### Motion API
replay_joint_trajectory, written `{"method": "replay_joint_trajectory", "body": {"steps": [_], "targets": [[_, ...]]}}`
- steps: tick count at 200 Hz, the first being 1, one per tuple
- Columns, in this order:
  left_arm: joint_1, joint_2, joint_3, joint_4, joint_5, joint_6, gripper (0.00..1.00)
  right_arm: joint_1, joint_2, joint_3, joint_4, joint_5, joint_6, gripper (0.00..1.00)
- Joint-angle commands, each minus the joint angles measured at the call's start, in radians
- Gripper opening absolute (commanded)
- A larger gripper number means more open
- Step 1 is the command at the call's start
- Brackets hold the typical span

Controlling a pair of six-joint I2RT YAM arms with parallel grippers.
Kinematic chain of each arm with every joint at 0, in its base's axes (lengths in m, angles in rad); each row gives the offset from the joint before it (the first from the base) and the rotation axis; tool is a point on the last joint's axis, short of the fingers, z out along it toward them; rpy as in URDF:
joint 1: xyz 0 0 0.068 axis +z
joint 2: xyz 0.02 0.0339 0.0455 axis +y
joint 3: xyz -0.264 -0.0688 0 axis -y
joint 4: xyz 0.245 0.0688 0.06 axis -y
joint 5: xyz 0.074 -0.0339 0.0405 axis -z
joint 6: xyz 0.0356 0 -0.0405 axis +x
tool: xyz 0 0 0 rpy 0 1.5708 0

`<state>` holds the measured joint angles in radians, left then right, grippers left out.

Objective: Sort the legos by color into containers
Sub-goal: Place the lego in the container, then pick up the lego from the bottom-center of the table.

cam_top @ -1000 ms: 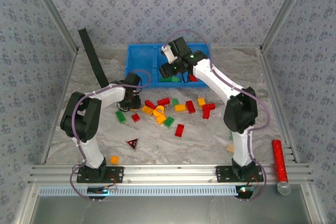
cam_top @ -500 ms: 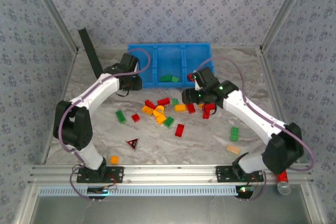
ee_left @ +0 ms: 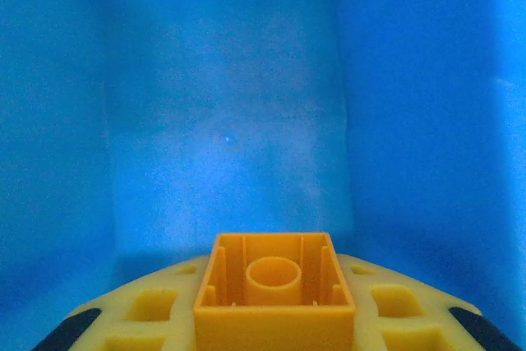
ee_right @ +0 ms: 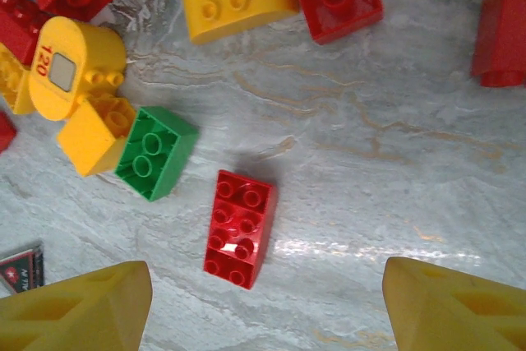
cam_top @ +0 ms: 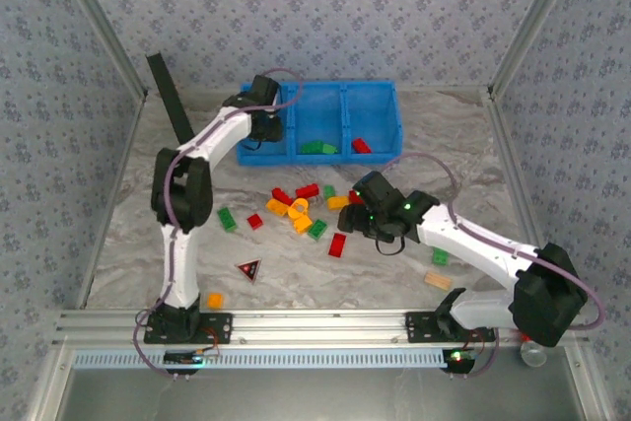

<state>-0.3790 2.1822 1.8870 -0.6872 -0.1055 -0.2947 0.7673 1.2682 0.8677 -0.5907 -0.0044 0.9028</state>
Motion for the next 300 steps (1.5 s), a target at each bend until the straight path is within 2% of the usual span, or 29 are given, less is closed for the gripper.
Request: {"method": "replay_joint_trajectory", "body": {"steps": [1,31,93,118,148,178,215,251,274,300], "targets": [[0.02,0.106,0.142,-0.086,-0.021,0.033,0.17,0.029,0.036,0.025,0.0,0.053,0.059,0.77],[0.023,0.207,0.253,-0.133,-0.048,0.056,0.2,0.064,0.106,0.037,-0.005,0.039,0.094,0.74],[0.029,0.251,0.287,-0.151,-0.024,0.056,0.43,0.15,0.191,0.05,-0.028,0.084,0.164,0.73],[0.029,0.225,0.256,-0.119,-0.017,0.051,0.52,0.156,0.221,0.022,0.038,0.069,0.15,0.71],[0.029,0.205,0.265,-0.126,-0.024,0.049,0.55,0.166,0.263,0.007,0.126,0.058,0.123,0.7],[0.031,0.168,0.268,-0.143,-0.026,0.056,0.57,0.168,0.345,0.044,0.122,0.077,0.109,0.67],[0.031,0.075,0.246,-0.182,-0.012,0.051,0.58,0.174,0.445,0.089,0.081,0.082,0.097,0.56],[0.029,-0.082,0.156,-0.208,0.027,0.037,0.58,0.175,0.459,0.093,0.048,0.081,0.068,0.37],[0.032,-0.219,0.027,-0.203,0.07,0.005,0.59,0.163,0.446,0.088,-0.006,0.079,0.036,0.35],[0.034,-0.381,-0.13,-0.186,0.13,-0.028,0.6,0.092,0.421,0.065,-0.005,0.063,-0.026,0.32]]}}
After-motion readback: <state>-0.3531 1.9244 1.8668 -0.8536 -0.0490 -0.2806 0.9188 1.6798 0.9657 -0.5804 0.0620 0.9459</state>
